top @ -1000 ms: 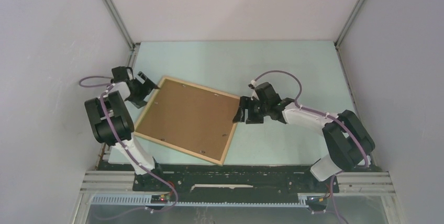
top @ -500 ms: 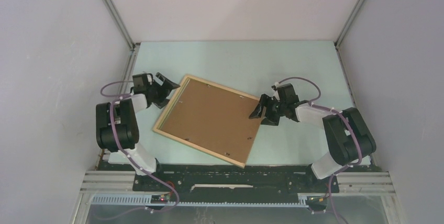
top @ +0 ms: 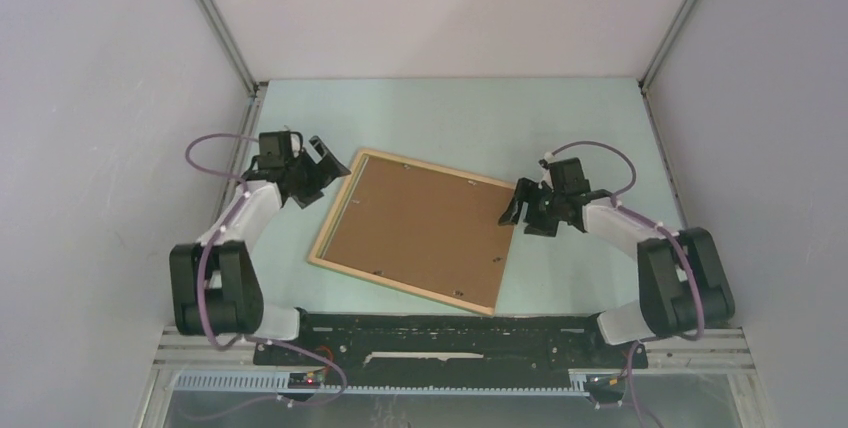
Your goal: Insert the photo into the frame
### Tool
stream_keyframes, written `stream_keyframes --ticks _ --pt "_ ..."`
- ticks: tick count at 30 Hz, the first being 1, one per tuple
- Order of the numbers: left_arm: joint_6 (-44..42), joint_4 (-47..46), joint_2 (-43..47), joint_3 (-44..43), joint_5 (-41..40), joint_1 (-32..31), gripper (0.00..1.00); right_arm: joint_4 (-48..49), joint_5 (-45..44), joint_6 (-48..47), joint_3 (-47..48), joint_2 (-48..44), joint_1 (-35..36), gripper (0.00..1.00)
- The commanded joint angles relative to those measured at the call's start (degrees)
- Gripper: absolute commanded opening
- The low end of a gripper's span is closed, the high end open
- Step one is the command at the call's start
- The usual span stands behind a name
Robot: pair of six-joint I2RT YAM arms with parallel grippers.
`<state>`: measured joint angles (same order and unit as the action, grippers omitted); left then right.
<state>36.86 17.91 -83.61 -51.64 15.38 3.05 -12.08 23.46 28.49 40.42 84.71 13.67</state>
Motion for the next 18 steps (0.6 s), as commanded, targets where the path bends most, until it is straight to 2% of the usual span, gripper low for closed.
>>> stream_keyframes --ticks 1,4,7,10,14,18 --pt "-2.8 9.1 11.0 2.4 -8.3 0.7 1.00 -12.2 -17.9 -7.9 4.2 -7.9 2.7 0.82" --pt "-1.6 13.2 15.4 5.6 -10.3 0.9 1.00 -16.6 -26.0 -13.5 8.8 -10.8 9.0 0.81" --pt "0.3 16.0 19.0 9.0 -9.9 0.9 1.00 -15.7 -19.9 -18.8 12.8 -9.8 18.9 0.81" --pt "2.2 16.7 22.3 11.9 -10.0 1.4 1.00 -17.7 -17.3 -14.4 17.0 -6.3 23.1 0.80" --pt "0.5 16.1 23.4 11.5 -11.5 2.7 1.00 -20.4 -19.5 -6.7 15.2 -6.3 21.1 0.82" --pt "-2.2 14.5 18.0 7.4 -8.5 3.4 1.00 -20.7 -19.1 -2.2 10.1 -9.5 16.5 0.82"
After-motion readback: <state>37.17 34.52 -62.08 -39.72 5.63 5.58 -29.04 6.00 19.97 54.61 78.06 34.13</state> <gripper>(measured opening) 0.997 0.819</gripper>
